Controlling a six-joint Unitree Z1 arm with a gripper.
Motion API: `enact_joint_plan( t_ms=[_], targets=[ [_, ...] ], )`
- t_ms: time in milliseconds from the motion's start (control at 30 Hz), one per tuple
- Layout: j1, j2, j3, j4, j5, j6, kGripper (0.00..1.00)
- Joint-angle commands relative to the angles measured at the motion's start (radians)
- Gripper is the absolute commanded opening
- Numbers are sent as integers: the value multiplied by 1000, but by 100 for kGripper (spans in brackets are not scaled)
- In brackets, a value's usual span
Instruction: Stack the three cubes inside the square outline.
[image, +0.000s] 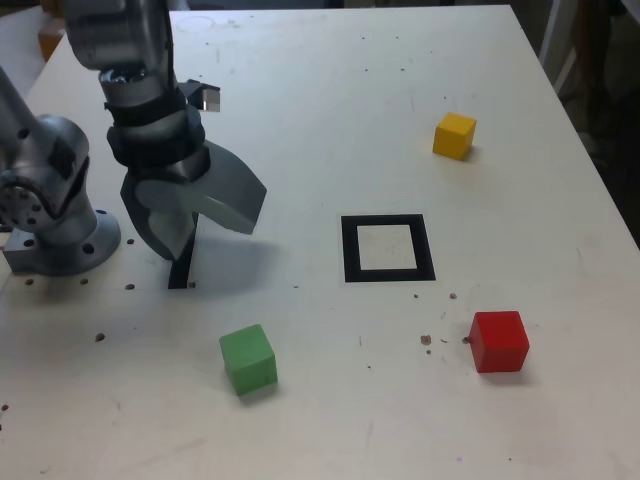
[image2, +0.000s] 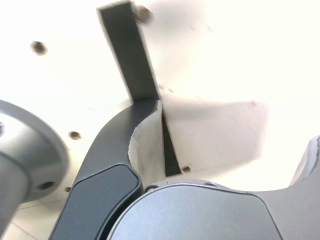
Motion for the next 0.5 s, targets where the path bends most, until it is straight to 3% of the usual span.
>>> enact_joint_plan(
  t_ms=[0,100,200,333,467],
  targets=[
    [-1,-25,-16,36,29,-30,100],
    [-1,-56,-68,140,87,-81,99],
    [-1,-73,-138,277,114,-110,99],
    [-1,-73,-187,404,120,-140,99],
    [-2,-61,-186,421,108,-176,99]
  ],
)
